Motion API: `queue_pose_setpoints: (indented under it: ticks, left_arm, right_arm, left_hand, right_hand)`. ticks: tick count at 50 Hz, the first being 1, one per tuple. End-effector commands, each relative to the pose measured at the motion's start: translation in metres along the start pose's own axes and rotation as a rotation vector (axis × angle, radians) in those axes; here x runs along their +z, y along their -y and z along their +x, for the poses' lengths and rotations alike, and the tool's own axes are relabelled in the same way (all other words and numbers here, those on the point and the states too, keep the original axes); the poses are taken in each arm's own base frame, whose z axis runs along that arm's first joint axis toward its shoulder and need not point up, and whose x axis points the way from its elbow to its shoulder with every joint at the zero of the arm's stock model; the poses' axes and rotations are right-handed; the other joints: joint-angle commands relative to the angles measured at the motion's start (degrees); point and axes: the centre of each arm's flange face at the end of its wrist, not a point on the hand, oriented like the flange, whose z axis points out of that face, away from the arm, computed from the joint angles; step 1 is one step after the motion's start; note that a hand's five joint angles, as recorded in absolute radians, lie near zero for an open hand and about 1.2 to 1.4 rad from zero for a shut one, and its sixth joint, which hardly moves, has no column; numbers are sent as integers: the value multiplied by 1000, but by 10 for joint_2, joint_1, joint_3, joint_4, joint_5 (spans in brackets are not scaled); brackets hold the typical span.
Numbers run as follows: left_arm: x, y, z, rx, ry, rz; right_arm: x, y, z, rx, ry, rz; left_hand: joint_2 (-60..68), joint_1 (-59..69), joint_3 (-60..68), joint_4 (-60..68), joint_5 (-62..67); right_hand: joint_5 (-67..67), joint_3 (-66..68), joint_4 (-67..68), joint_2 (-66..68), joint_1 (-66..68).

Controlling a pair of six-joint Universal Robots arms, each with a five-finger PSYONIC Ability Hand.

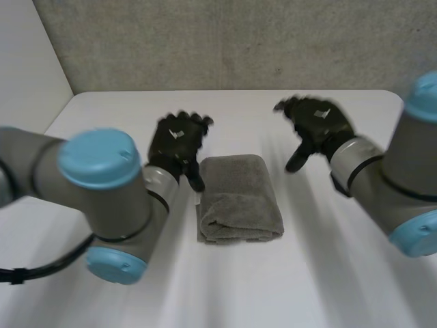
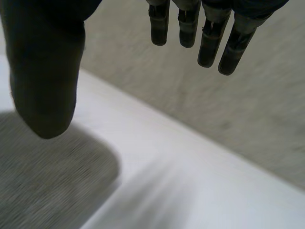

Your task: Fold the towel.

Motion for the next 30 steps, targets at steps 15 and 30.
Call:
queue_pose_setpoints:
  ticks: [15,30]
  left_arm:
    - [-70,98,-72,-30,215,100]
    - [-71,88,-71,-35,214,81]
  right_arm:
    - [-56,51,31,1,-239,73]
    - [-53,52,31,-1,-228,99]
  left_hand:
    - [-40,-44,-33,-41,-126]
    - [-48,-53,-42,-50,-134]
  right_hand:
    - [-5,-39,-46,-43,-30]
    - [-5,-39,-46,-43,-30]
